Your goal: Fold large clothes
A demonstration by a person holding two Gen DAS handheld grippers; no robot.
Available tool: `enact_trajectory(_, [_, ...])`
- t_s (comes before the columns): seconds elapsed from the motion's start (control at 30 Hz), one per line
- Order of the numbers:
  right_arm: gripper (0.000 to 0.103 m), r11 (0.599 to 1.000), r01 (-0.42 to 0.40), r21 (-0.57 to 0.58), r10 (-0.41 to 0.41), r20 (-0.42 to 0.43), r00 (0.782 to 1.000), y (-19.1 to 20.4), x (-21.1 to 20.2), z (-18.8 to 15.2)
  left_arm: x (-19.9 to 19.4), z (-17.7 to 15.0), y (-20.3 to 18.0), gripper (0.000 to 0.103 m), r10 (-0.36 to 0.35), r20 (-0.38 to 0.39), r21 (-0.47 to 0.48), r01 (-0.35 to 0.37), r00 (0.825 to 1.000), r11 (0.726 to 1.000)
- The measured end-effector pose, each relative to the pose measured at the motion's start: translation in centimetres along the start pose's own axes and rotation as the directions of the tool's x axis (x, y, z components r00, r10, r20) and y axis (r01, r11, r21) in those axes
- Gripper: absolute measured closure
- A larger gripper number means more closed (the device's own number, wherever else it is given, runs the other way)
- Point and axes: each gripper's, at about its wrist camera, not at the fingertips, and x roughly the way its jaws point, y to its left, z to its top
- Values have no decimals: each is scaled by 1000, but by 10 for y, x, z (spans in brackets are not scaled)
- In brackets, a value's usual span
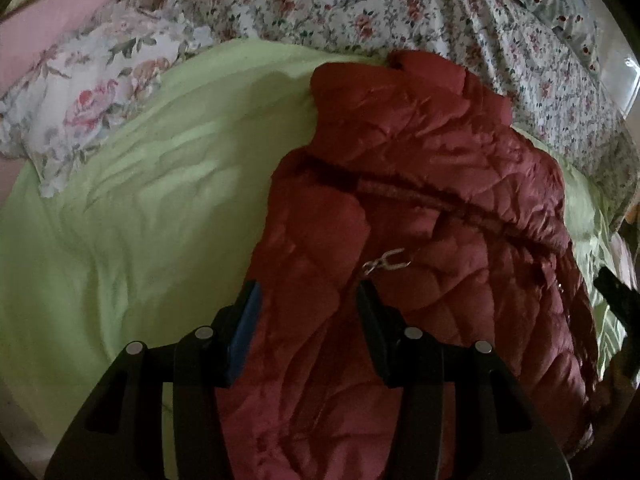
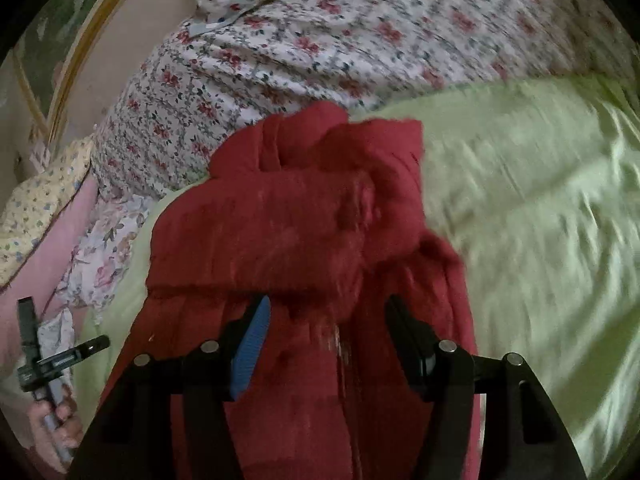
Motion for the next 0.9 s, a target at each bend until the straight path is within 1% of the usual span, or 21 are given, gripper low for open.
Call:
enact_trajectory(0.13, [40, 1000, 2, 31, -2, -6, 1000, -1, -21, -20, 5, -7, 10, 55, -38, -27, -8, 38, 999, 999])
enact_trajectory(0.2, [40, 1000, 11, 19, -11, -6, 1000, 4, -32, -26, 4, -11, 13, 52, -47, -31, -8, 47, 998, 999])
enact_trajectory(0.23, [39, 1000, 18, 10, -18, -9, 1000, 5, -37, -29, 4, -14, 15, 51, -52, -32, -8, 51, 998, 999])
enact_trajectory(0.3, [33, 1000, 21, -1, -21, -14, 1000, 7, -46, -35, 3, -18, 20, 49, -59, -37, -6, 59, 998, 998])
enact_trajectory(0.37, [31, 999, 43, -9, -43, -21, 999, 5, -55, -41, 1, -23, 25, 48, -67, -41, -4, 67, 997, 998])
enact_trajectory(0.47, [30, 997, 77, 1, -77, -40, 996, -4, -65, -51, -1, -31, 31, 41, -83, -51, -1, 83, 995, 997])
enact_trajectory(0.53, [29, 995, 101, 22, -100, -54, 994, -13, -70, -59, -1, -38, 33, 40, -92, -63, 11, 93, 994, 996])
enact_trajectory(0.63, [29, 987, 148, 56, -142, -92, 986, -29, -73, -72, 0, -47, 35, 40, -108, -83, 26, 110, 991, 994])
enact_trajectory(0.7, [29, 985, 150, 84, -140, -114, 983, -36, -72, -80, 1, -53, 34, 40, -118, -95, 43, 122, 989, 992])
enact_trajectory(0.8, [29, 984, 143, 107, -126, -146, 981, -40, -67, -89, 0, -61, 35, 40, -110, -103, 68, 117, 989, 991])
enact_trajectory(0.9, [29, 984, 140, 110, -121, -159, 980, -39, -64, -91, -3, -65, 41, 40, -127, -103, 57, 133, 987, 990])
